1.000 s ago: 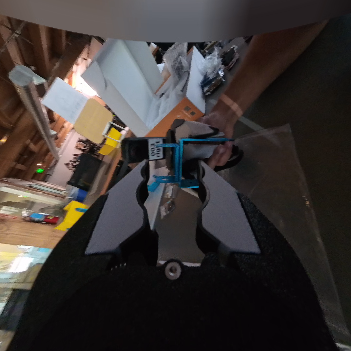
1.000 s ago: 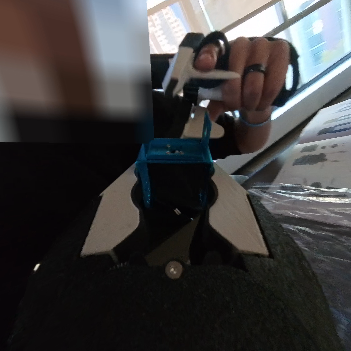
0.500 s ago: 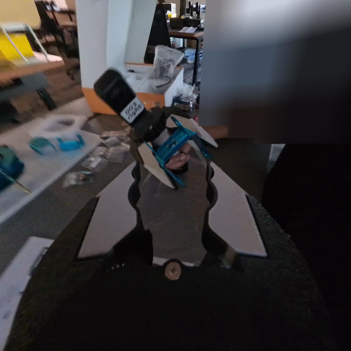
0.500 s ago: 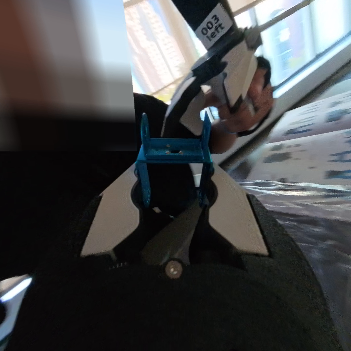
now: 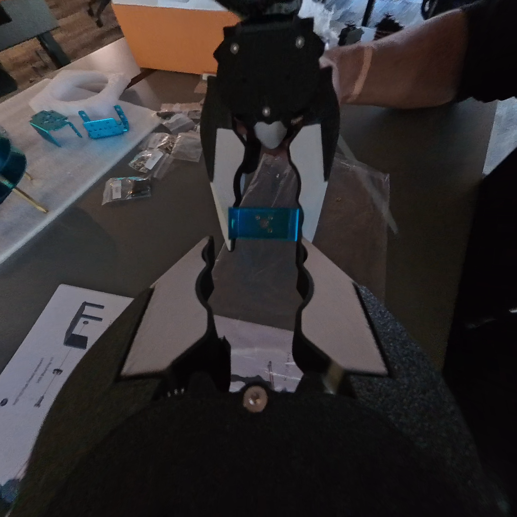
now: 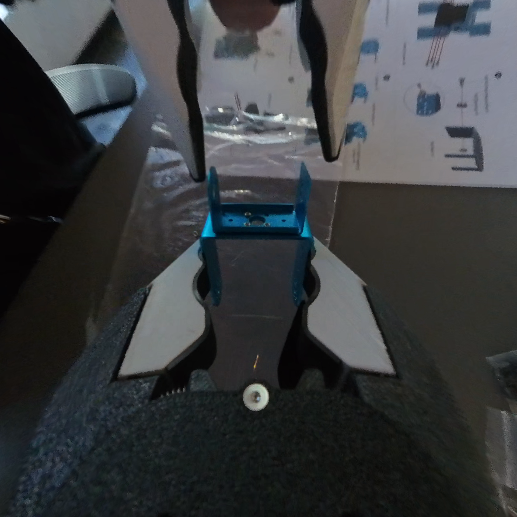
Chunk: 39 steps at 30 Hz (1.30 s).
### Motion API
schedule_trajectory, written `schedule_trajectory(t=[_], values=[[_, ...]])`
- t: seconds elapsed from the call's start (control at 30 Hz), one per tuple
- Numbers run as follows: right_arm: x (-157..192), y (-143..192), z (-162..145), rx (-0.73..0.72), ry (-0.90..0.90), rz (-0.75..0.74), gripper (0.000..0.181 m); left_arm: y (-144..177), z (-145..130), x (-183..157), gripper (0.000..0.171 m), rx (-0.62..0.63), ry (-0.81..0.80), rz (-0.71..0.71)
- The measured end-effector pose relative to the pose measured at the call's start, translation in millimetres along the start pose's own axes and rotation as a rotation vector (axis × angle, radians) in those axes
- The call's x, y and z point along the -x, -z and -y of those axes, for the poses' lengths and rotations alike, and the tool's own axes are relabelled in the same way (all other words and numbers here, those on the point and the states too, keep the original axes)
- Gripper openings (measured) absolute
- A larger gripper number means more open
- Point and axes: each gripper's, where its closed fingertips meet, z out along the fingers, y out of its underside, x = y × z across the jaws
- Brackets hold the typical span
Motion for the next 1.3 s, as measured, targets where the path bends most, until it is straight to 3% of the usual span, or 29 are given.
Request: schedule_trajectory(t=[0.23,0.5,0.7,0.93,1.17,1.3], values=[[-3.3,-12.3,-22.8,0.349,0.028,-0.005,0.066,-8.4,-30.4,-0.3,0.049,0.092,-0.081,-0.057],[-8.9,-16.2,-19.9,0.474,0.08,-0.023,0.067,-13.5,-51.8,-0.7,0.046,0.156,-0.083,-0.072],[-9.0,-16.6,-19.1,0.409,0.126,-0.035,0.071,-15.2,-61.6,-1.8,0.045,0.171,-0.09,-0.067],[-9.5,7.0,-24.2,0.303,0.101,-0.069,0.075,-17.5,-68.8,-1.2,0.045,0.198,-0.091,-0.065],[-7.3,37.4,-19.8,0.083,-0.012,-0.112,0.066,-19.1,-78.6,-1.2,0.045,0.259,-0.099,-0.049],[24.3,58.2,3.3,-0.182,-0.13,0.017,0.054,-17.5,-78.1,-2.2,0.047,0.279,-0.106,-0.026]])
